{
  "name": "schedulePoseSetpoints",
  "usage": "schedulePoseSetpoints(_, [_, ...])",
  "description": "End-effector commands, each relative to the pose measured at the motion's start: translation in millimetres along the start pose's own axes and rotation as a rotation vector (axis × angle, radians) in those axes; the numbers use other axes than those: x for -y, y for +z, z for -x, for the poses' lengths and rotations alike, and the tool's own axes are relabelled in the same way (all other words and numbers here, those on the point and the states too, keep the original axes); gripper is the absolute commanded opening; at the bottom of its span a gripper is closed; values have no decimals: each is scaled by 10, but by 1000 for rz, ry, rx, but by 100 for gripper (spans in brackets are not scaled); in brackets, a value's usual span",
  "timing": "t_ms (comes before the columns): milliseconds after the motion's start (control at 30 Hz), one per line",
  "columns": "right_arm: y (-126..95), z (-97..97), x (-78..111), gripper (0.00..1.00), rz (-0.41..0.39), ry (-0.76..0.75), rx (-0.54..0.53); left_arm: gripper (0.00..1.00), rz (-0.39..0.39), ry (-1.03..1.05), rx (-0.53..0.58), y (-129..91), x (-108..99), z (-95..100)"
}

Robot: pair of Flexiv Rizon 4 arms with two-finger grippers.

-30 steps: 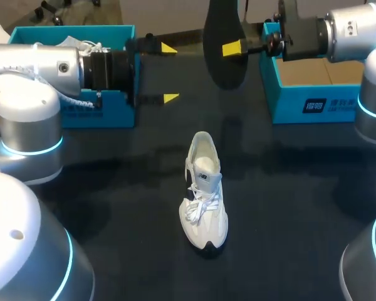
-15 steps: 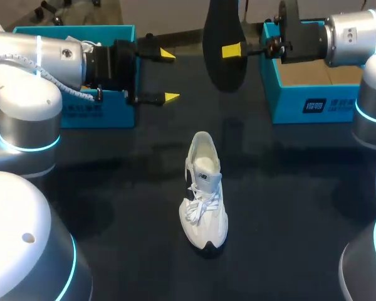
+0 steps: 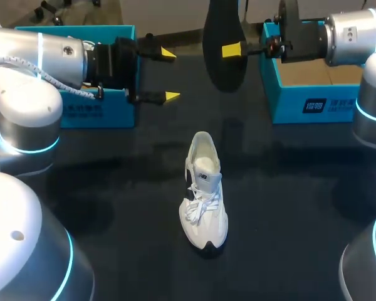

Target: Take the shoe out of the shoebox, open the shoe tongue, remove and reinsert the insole, then place the shoe into the shoebox

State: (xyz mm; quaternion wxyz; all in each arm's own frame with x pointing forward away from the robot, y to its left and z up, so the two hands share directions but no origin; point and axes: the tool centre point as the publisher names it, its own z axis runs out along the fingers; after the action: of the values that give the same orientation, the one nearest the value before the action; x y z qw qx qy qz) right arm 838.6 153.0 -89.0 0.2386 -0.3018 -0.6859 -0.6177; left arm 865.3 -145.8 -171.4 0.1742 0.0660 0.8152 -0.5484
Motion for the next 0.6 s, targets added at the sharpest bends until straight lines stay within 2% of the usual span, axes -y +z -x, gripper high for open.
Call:
schedulePoseSetpoints(33, [19, 8, -2, 0, 1, -1, 0, 100, 3, 0, -1, -9, 9, -6])
schedulePoseSetpoints(533, [19, 8, -2, 0, 1, -1, 0, 100, 3, 0, -1, -9, 9, -6])
schedulePoseSetpoints(600, [19, 8, -2, 0, 1, -1, 0, 100, 19, -21, -11, -35, -39, -33])
